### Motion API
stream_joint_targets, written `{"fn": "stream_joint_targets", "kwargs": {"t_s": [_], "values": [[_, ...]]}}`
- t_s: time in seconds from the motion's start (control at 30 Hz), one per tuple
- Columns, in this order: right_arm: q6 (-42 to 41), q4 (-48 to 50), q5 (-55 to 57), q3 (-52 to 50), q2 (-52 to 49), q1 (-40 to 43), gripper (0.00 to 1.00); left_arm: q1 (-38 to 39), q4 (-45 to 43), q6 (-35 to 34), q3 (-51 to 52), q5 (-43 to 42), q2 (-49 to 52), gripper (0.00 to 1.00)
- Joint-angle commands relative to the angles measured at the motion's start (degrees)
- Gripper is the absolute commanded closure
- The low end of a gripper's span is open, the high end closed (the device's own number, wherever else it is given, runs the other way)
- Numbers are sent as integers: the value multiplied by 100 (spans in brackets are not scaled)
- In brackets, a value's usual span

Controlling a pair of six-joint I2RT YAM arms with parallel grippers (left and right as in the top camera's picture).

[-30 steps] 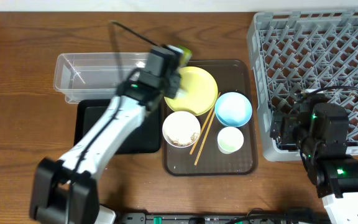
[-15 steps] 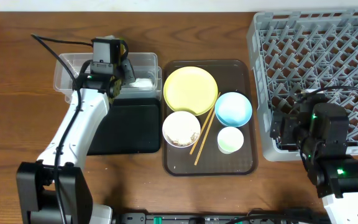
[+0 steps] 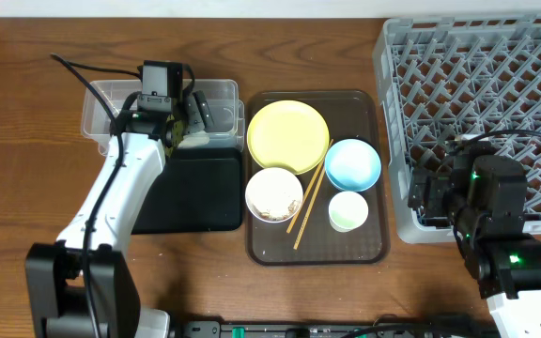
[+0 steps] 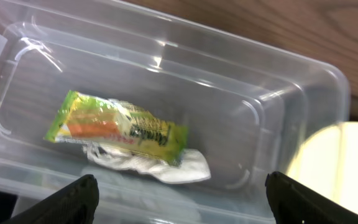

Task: Sort waste into correct bins and load items into the dishwasher rack
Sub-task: 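Move the left gripper to the white rice bowl and grasp its rim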

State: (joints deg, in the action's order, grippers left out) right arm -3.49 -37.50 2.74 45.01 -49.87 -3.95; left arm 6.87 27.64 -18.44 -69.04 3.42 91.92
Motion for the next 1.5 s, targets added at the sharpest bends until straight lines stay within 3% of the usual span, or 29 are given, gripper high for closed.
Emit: {"fn": "stream_joint_targets", "kwargs": {"t_s": [0.0, 0.2, 0.37, 0.8, 1.2, 1.4, 1.47], "values": [[-76, -4, -24, 116, 9, -20, 1, 321, 205, -33, -20, 46, -577, 11], [-76, -2, -22, 116, 9, -20, 1, 1298, 850, -35, -20, 42, -964, 7], [-76, 0, -24, 116, 9, -20, 1, 2052, 1158, -35, 17, -584, -841, 7], [-76, -2, -24, 116, 9, -20, 1, 3217, 1202, -269, 57, -557, 358, 8], [-79, -4, -37, 116, 9, -20, 1, 3862, 686, -398, 57, -555, 1373, 30], [-76, -4, -131, 116, 7, -20, 1, 3897, 586, -400, 57, -555, 1526, 60], [-76, -4, -131, 116, 9, -20, 1, 3897, 562, -400, 57, -555, 1526, 64]]}}
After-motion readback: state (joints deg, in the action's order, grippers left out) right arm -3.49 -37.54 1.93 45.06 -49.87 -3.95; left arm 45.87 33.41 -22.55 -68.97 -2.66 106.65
